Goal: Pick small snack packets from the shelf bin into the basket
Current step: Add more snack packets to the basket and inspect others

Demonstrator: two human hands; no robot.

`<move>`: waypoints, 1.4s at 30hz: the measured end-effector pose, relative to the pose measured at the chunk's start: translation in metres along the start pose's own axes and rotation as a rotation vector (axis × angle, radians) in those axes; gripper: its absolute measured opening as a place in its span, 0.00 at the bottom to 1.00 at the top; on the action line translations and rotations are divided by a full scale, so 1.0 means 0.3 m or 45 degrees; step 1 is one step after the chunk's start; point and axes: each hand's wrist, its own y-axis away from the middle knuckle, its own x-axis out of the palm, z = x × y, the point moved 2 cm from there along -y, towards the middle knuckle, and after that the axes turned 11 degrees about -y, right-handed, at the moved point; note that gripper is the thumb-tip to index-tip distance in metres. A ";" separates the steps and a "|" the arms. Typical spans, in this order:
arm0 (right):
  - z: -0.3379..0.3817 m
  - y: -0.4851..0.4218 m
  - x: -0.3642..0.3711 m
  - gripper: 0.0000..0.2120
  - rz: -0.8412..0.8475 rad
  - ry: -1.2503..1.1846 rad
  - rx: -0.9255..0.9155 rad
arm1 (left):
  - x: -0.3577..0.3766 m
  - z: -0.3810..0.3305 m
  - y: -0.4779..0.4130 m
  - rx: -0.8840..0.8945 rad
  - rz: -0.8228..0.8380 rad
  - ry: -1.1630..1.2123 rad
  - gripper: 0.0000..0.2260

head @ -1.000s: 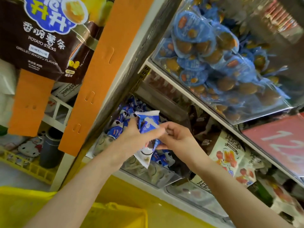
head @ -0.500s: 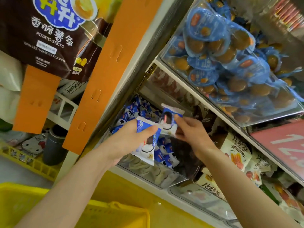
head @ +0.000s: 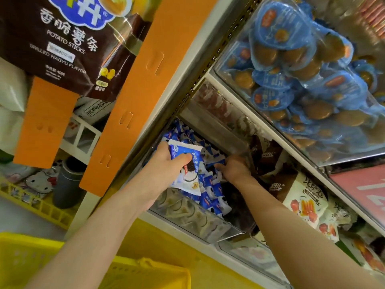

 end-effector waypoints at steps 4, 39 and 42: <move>0.014 -0.039 0.051 0.16 0.080 -0.271 0.079 | -0.001 -0.001 0.004 0.032 -0.032 0.028 0.11; 0.074 0.580 0.041 0.07 0.347 -1.367 -0.628 | 0.027 0.120 0.288 0.110 -0.240 -0.644 0.09; 0.073 0.601 0.071 0.06 0.358 -1.446 -0.602 | 0.027 0.134 0.318 0.081 -0.292 -0.611 0.06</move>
